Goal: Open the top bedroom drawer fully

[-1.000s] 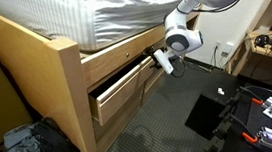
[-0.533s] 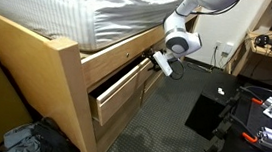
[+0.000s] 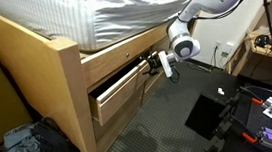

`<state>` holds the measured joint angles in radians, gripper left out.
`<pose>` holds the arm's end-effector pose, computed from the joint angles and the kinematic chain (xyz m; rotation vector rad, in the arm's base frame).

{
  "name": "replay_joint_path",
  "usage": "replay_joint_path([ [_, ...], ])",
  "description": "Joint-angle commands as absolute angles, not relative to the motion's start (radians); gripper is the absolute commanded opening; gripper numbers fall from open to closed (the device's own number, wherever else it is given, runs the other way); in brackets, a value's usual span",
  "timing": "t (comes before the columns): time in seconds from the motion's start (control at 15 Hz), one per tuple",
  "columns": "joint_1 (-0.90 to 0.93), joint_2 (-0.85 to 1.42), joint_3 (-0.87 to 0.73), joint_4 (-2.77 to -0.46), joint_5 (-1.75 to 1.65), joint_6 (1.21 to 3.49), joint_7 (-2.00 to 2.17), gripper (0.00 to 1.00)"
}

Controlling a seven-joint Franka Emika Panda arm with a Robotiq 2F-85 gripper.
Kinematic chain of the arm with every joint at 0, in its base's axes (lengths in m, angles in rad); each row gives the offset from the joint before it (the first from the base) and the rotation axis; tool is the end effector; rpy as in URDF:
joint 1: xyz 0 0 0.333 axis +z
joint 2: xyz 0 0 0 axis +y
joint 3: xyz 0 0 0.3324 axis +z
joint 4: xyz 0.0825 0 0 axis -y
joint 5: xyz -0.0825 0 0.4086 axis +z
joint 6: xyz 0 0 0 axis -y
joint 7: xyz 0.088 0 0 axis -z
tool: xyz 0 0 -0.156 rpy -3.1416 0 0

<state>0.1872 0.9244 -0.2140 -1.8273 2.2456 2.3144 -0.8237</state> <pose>0.6472 0.0202 -0.0188 -1.8182 1.1641 -0.3784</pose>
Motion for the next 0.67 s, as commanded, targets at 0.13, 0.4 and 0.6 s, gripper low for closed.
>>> replay_joint_path([
  [0.13,0.151,0.922,-0.183,-1.822,2.220,2.329,-0.825,1.00],
  [0.4,0.203,0.941,-0.198,-1.802,2.145,2.511,-0.756,1.00],
  [0.6,0.191,0.924,-0.184,-1.818,2.152,2.541,-0.785,1.00],
])
